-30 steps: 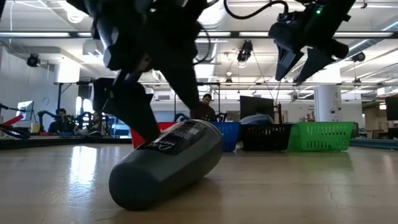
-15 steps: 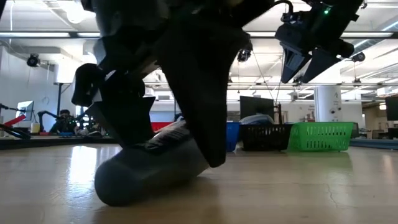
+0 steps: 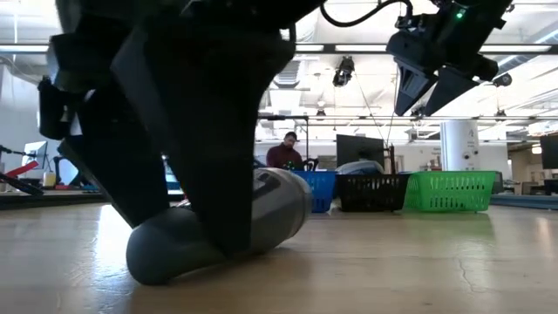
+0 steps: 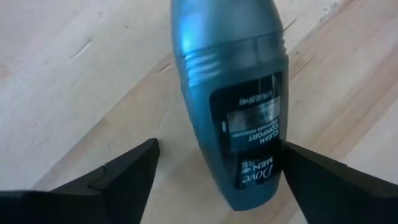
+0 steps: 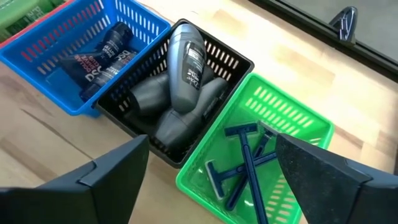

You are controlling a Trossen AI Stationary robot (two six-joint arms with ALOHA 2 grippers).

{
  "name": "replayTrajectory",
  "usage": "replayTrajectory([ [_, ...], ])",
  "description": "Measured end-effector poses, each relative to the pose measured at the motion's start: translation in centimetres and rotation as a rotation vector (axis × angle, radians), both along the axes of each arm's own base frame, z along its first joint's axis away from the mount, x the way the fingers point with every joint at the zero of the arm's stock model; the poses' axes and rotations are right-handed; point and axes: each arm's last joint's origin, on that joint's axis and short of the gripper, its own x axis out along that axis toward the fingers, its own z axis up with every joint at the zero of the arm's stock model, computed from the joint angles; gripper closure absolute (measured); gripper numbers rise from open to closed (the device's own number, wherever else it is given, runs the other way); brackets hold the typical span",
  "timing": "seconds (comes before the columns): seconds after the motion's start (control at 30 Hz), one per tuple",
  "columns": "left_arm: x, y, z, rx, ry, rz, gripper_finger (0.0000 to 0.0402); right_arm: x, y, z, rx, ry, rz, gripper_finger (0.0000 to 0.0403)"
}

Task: Pick & Place Travel size toiletries
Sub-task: Put the gray deodorant into the black bin

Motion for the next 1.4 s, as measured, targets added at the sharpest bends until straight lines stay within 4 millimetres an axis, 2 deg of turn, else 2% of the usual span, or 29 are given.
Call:
replayTrajectory([
  [0.17, 0.1, 0.1, -0.3, 0.042, -0.016, -0.02, 0.0129, 0.0, 0.0, 0.0, -0.007, 0.015, 0.015, 0.0071],
  [0.3, 0.2, 0.2, -0.7, 0.135, -0.071, -0.117, 0.0199, 0.0, 0.0, -0.1, 0.0, 0.03, 0.033, 0.0078],
  [0.37, 0.3, 0.3, -0.9, 0.153, -0.082, -0.148, 0.0221, -0.1, 0.1, -0.1, 0.049, 0.049, 0.056, 0.0078],
  [0.5, 0.2, 0.5, -0.7, 0.18, -0.095, -0.19, 0.0221, -0.2, 1.0, 0.0, 0.228, 0.055, 0.138, 0.0079],
  [0.63, 0.0, 1.2, 0.3, 0.255, -0.12, -0.211, 0.0221, 0.1, 2.3, 0.3, 0.476, -0.085, 0.281, 0.0086],
  [0.87, -0.2, 4.0, 5.4, 0.369, -0.302, -0.251, 0.0221, 1.2, 2.7, -0.1, 0.798, -0.49, 0.459, 0.0099],
  [1.07, -0.5, 7.1, 7.8, 0.384, -0.42, -0.292, 0.0221, 1.8, 2.5, -0.7, 0.84, -0.631, 0.466, 0.0083],
  [1.17, -0.5, 8.6, 7.9, 0.417, -0.409, -0.312, 0.0221, 2.0, 2.4, -0.4, 0.844, -0.67, 0.479, 0.0072],
  [1.27, 0.4, 9.9, 8.1, 0.423, -0.425, -0.382, 0.0221, 2.4, 2.0, 0.1, 0.861, -0.717, 0.493, 0.0062],
  [1.4, 1.3, 11.8, 8.1, 0.435, -0.394, -0.41, 0.0221, 2.8, 1.3, -0.3, 0.854, -0.697, 0.472, 0.0053],
])
